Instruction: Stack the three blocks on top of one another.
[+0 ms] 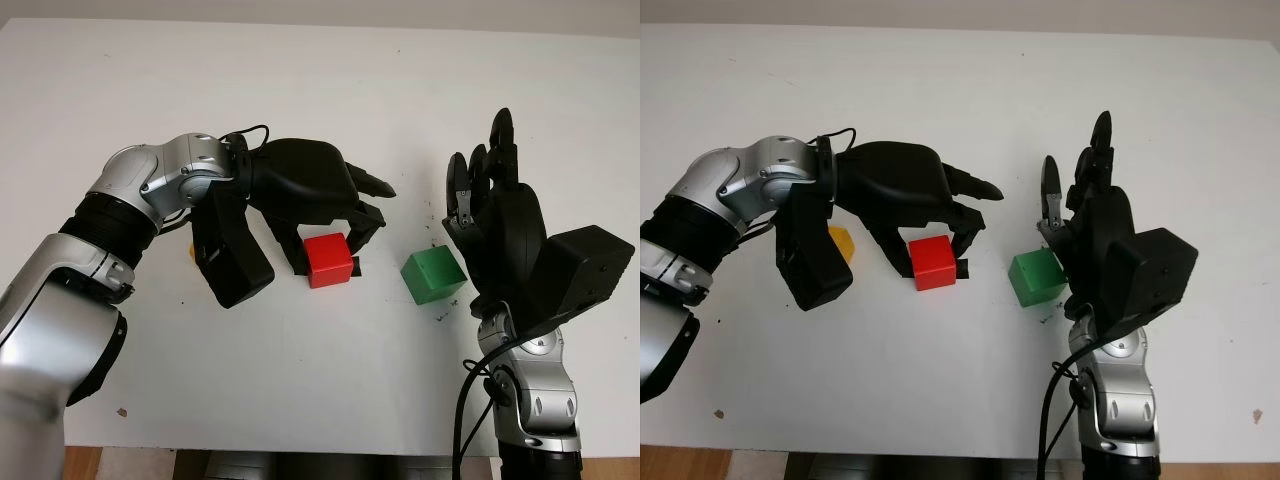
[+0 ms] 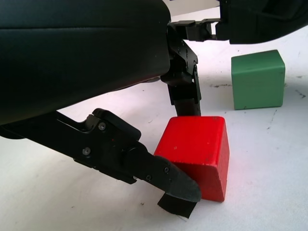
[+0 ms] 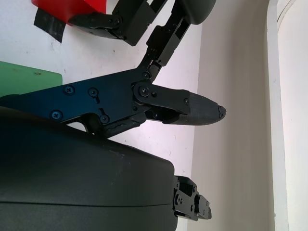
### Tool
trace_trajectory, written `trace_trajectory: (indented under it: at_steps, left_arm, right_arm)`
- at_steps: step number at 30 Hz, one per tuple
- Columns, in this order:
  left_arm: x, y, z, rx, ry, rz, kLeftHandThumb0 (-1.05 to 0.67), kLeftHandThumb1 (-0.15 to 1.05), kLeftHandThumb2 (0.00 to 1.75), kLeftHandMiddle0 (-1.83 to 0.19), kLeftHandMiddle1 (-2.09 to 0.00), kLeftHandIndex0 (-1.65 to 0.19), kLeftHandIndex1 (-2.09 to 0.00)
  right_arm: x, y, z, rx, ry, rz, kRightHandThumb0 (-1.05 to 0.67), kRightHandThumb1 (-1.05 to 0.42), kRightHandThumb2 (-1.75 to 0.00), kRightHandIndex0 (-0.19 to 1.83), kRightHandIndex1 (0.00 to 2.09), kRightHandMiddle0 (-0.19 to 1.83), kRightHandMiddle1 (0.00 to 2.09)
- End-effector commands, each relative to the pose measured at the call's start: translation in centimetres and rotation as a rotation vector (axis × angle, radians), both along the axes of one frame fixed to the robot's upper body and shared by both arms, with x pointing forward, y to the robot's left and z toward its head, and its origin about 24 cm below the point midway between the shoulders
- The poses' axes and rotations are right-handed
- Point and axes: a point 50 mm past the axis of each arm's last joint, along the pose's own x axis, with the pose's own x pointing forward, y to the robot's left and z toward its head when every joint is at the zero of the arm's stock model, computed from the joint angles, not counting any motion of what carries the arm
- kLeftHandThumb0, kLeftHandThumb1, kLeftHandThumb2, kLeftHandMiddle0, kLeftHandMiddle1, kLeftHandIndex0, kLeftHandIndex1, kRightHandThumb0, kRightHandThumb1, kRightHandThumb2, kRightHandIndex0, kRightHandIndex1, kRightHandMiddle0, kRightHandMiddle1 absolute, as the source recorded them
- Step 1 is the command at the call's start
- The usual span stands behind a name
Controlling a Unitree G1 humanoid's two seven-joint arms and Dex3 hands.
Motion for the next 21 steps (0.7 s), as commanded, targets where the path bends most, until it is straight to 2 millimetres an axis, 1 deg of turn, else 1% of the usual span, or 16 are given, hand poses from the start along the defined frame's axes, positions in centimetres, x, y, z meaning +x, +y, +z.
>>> trace_trajectory:
  at_steps: [1, 3, 5, 6, 7, 8, 10, 11, 13, 18, 21]
  left_arm:
    - [-0.1, 0.1, 0.2, 0.003, -0.017, -0.006, -0.48, 0.89, 0.05, -0.10, -0.03, -0.30, -1.00]
    - [-0.1, 0.1, 0.2, 0.010, -0.026, -0.004, -0.48, 0.88, 0.05, -0.10, -0.04, -0.30, -0.97]
    - [-0.2, 0.2, 0.3, 0.028, -0.039, -0.004, -0.51, 0.88, 0.05, -0.08, -0.04, -0.28, -0.89]
    - [-0.2, 0.2, 0.3, 0.041, -0.046, -0.003, -0.54, 0.88, 0.05, -0.07, -0.04, -0.26, -0.78]
    - [-0.2, 0.2, 0.3, 0.048, -0.051, -0.003, -0.61, 0.87, 0.05, -0.04, -0.04, -0.22, -0.60]
    - [-0.3, 0.3, 0.4, 0.059, -0.056, -0.004, -0.65, 0.86, 0.05, -0.02, -0.05, -0.20, -0.46]
    - [-0.4, 0.5, 0.5, 0.059, -0.052, -0.004, -0.74, 0.86, 0.05, 0.03, -0.04, -0.09, -0.22]
    - [-0.4, 0.7, 0.6, 0.052, -0.048, -0.002, -0.77, 0.86, 0.05, 0.04, -0.04, -0.04, -0.17]
    - [-0.5, 1.3, 1.1, 0.054, -0.041, 0.014, -0.79, 0.86, 0.05, 0.07, -0.03, 0.03, -0.09]
    - [-1.0, 3.0, 2.5, 0.048, -0.040, 0.079, -0.78, 0.83, 0.05, 0.17, -0.01, 0.16, -0.03]
    - [-1.3, 4.8, 3.6, -0.059, -0.009, 0.129, -0.78, 0.81, 0.04, 0.17, -0.03, 0.19, -0.02]
  right_arm:
    - [-0.2, -0.2, 0.2, -0.010, -0.014, 0.003, -0.62, -1.05, -0.56, -0.19, 0.00, -0.19, 0.01]
    - [-0.2, -0.2, 0.2, -0.004, -0.014, 0.005, -0.62, -1.05, -0.56, -0.19, 0.00, -0.19, 0.00]
    - [-0.2, -0.2, 0.1, 0.007, -0.010, 0.001, -0.62, -1.05, -0.55, -0.19, 0.00, -0.19, 0.00]
    - [-0.2, -0.2, 0.1, 0.009, -0.007, -0.001, -0.62, -1.05, -0.55, -0.19, 0.00, -0.19, 0.01]
    - [-0.2, -0.2, 0.1, 0.006, -0.007, -0.003, -0.63, -1.05, -0.55, -0.19, 0.00, -0.19, 0.01]
    - [-0.2, -0.1, 0.1, 0.005, -0.008, -0.003, -0.63, -1.05, -0.55, -0.19, 0.00, -0.19, 0.01]
    - [-0.3, -0.1, 0.1, 0.005, -0.009, -0.005, -0.63, -1.05, -0.55, -0.19, 0.00, -0.19, 0.01]
    - [-0.3, -0.1, 0.0, 0.006, -0.008, -0.007, -0.63, -1.05, -0.55, -0.19, 0.00, -0.19, 0.01]
    - [-0.3, -0.1, 0.0, 0.003, -0.007, -0.009, -0.63, -1.05, -0.55, -0.19, 0.00, -0.19, 0.02]
    - [-0.2, 0.1, 0.0, 0.009, -0.010, -0.004, -0.63, -1.05, -0.55, -0.19, 0.00, -0.19, 0.00]
    - [-0.2, 0.2, 0.0, 0.019, -0.008, -0.002, -0.64, -1.05, -0.55, -0.19, 0.00, -0.19, 0.00]
